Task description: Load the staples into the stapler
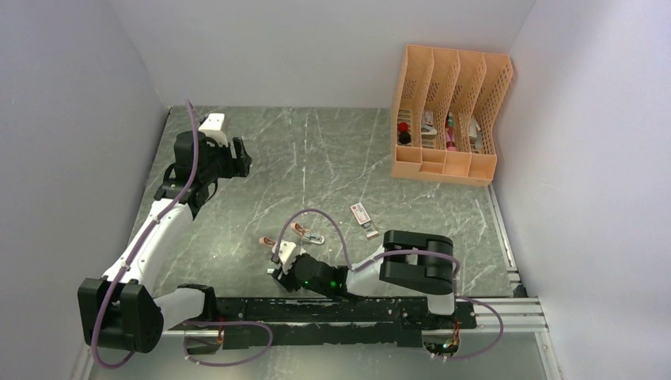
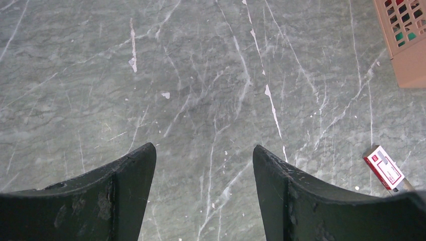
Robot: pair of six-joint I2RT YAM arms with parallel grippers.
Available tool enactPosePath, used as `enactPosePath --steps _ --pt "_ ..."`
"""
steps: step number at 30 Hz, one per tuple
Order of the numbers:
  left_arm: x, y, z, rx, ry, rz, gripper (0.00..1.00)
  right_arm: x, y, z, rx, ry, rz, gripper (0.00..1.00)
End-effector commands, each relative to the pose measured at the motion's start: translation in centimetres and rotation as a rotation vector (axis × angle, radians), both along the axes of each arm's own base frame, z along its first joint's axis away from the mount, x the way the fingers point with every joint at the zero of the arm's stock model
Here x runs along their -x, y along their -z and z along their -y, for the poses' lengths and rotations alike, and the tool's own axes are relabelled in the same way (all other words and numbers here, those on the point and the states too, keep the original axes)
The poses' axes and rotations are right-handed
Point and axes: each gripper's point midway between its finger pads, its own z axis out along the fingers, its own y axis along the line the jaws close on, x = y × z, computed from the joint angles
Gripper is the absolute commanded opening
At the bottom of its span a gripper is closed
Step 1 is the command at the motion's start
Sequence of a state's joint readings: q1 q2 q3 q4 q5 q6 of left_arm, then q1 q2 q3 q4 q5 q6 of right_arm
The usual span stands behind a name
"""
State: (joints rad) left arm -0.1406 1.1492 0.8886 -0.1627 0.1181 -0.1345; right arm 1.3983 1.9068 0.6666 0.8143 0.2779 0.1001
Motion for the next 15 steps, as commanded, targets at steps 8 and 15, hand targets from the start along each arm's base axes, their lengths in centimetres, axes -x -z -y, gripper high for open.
enactPosePath --steps 8,15 --pt "-0.07 0.12 0.33 -0.009 0.019 0.000 0.75 3.12 9.61 6.47 0.358 -0.154 -0.099 0.45" --pt "-0.07 0.16 0.16 -0.014 0.012 -0.002 0.75 2.58 9.77 6.87 0.345 -0.156 -0.124 0.42"
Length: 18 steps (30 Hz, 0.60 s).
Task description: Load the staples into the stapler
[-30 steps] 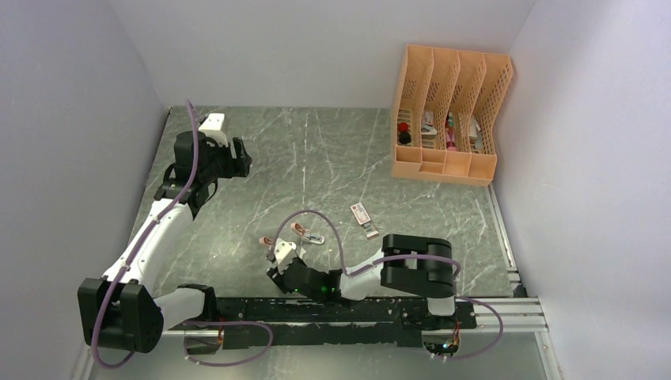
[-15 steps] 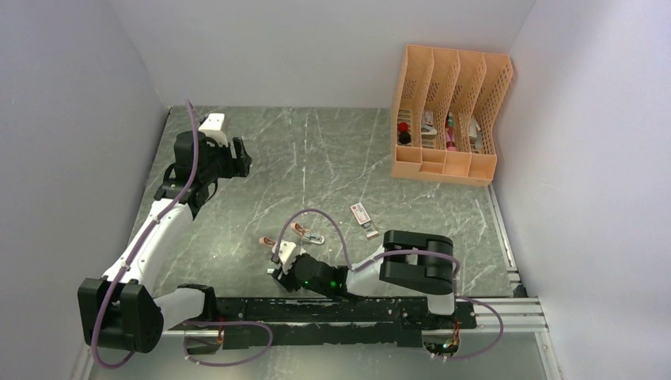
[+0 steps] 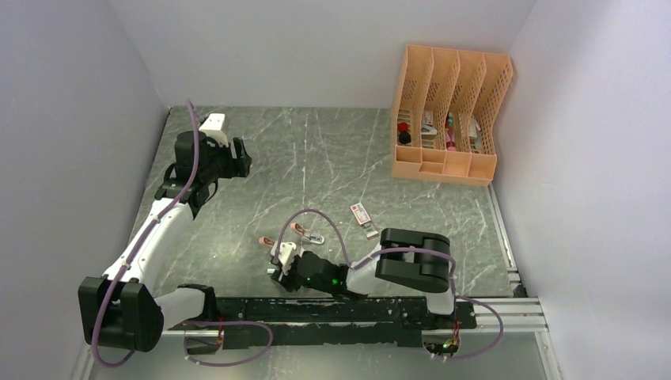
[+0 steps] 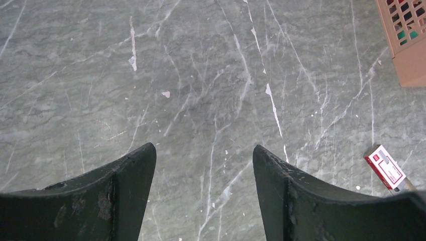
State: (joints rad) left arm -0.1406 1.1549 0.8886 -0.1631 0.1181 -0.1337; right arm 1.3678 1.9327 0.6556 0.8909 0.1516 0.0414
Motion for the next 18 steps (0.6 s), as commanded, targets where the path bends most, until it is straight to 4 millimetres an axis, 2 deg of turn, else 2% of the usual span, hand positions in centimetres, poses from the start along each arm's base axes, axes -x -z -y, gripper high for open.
enactPosePath --steps 1,5,9,10,18 --pt "0.0 -0.1 0.1 -0.014 0.011 0.005 0.75 2.1 9.8 7.7 0.380 -0.050 -0.114 0.41" --pt "0.0 -0.1 0.1 -0.015 0.011 0.005 0.75 2.0 10.0 8.2 0.390 -0.044 -0.119 0.40" --pt "0.0 -0.2 0.2 -0.012 0.016 0.008 0.75 1.9 9.9 7.9 0.387 -0.049 -0.122 0.34" --pt "0.0 -0.1 0.2 -0.012 0.016 0.005 0.75 2.1 10.9 8.4 0.413 -0.051 -0.129 0.33" --pt "0.0 -0.1 0.2 -0.015 0.015 0.006 0.75 2.0 11.1 8.3 0.423 -0.055 -0.132 0.25"
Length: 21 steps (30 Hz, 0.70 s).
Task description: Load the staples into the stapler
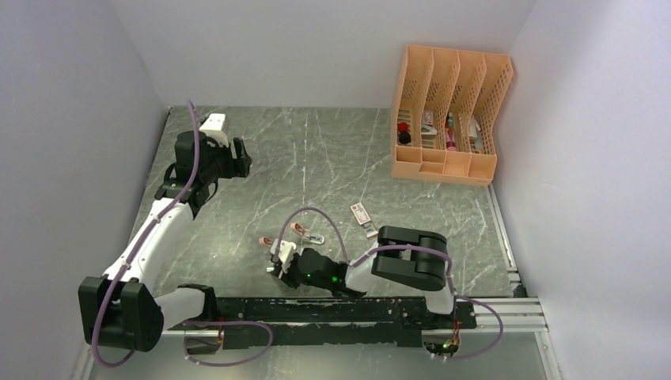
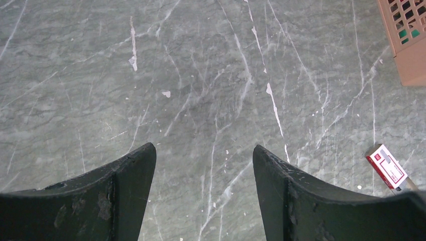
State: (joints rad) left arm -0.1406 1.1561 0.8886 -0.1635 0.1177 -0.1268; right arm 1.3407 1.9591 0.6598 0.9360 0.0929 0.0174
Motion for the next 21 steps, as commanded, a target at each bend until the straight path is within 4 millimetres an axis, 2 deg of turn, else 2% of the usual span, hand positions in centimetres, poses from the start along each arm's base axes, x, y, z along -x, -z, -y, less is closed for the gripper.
enactPosePath --steps 1,6,10,12,18,21 --pt "0.0 -0.2 0.2 -0.009 0.012 0.006 0.75 2.5 10.9 8.6 0.441 -0.021 -0.127 0.24" --pt "0.0 -0.2 0.2 -0.009 0.011 0.007 0.75 2.3 10.3 8.6 0.433 -0.014 -0.117 0.18" --pt "0.0 -0.2 0.2 -0.008 0.013 0.007 0.75 1.9 8.0 7.6 0.384 -0.007 -0.100 0.15" --pt "0.0 -0.2 0.2 -0.009 0.012 0.007 0.75 1.6 6.3 7.0 0.351 -0.002 -0.088 0.14" --pt "0.0 -0.3 0.2 -0.009 0.011 0.008 0.75 1.0 -1.1 4.5 0.189 -0.001 -0.049 0.14" --pt "0.0 -0.3 0.2 -0.009 0.010 0.009 0.75 0.7 -3.8 3.8 0.131 0.008 -0.030 0.14"
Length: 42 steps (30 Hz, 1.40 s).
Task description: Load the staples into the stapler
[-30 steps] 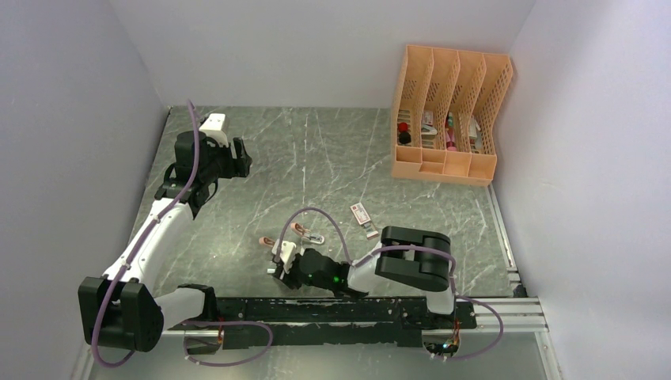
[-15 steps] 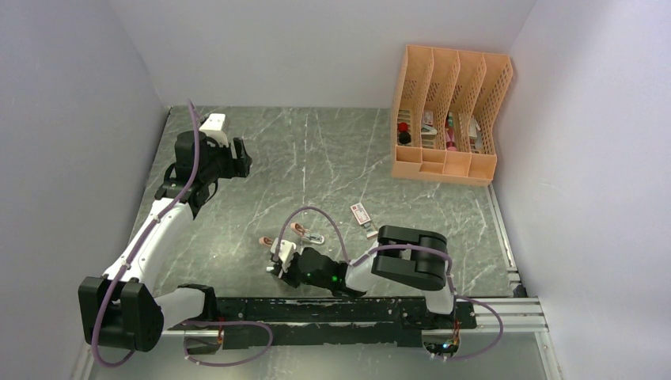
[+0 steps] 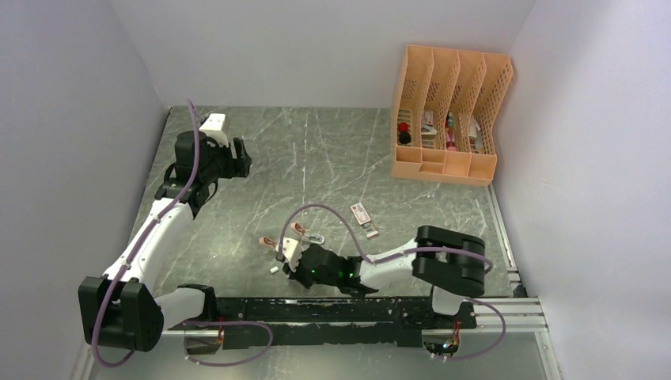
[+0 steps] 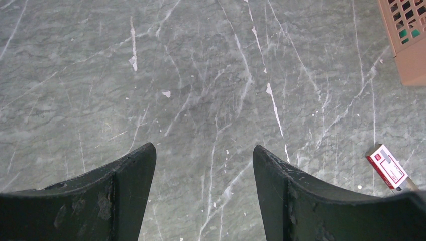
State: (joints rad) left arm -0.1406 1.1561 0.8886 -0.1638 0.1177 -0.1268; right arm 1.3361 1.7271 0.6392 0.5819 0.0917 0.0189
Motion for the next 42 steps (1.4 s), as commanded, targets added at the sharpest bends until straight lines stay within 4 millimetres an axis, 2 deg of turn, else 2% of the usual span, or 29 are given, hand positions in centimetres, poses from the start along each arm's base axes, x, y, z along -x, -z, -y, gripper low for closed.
enactPosePath --steps 1,3,9,14,16,20,26,30,36,40,42 --pt "0.0 -0.4 0.2 -0.007 0.011 0.011 0.75 -0.1 -2.3 0.3 -0.007 0.005 0.010 0.14" --pt "0.1 -0.4 0.2 -0.006 0.012 0.012 0.75 -0.3 -2.4 0.3 -0.005 0.005 0.021 0.17" --pt "0.0 -0.4 0.2 -0.006 0.012 0.010 0.75 -0.3 -1.4 0.4 0.017 0.023 -0.005 0.40" --pt "0.0 -0.3 0.2 -0.008 0.013 0.010 0.75 0.8 -0.5 -0.3 0.022 -0.020 -0.057 0.47" --pt "-0.1 -0.2 0.2 -0.009 0.012 0.007 0.75 1.0 0.2 -0.4 0.037 -0.046 -0.049 0.50" --pt "-0.1 0.0 0.1 -0.013 0.007 0.000 0.75 0.9 2.0 0.2 0.096 -0.091 -0.007 0.67" --pt "-0.1 0.0 0.1 -0.012 0.008 -0.001 0.75 1.1 4.7 1.2 0.199 -0.187 -0.050 0.79" --pt "-0.1 0.0 0.1 -0.012 0.009 -0.001 0.75 -0.2 5.2 2.3 0.234 -0.155 -0.100 0.83" --pt "-0.2 0.0 0.1 -0.016 0.009 -0.001 0.75 0.1 5.7 2.9 0.268 -0.183 -0.150 0.85" --pt "-0.2 -0.1 0.1 -0.018 0.009 0.000 0.75 0.5 4.8 2.1 0.186 -0.226 -0.124 0.85" --pt "-0.2 -0.1 0.1 -0.018 0.008 0.002 0.75 0.9 4.8 2.5 0.136 -0.263 -0.080 0.83"
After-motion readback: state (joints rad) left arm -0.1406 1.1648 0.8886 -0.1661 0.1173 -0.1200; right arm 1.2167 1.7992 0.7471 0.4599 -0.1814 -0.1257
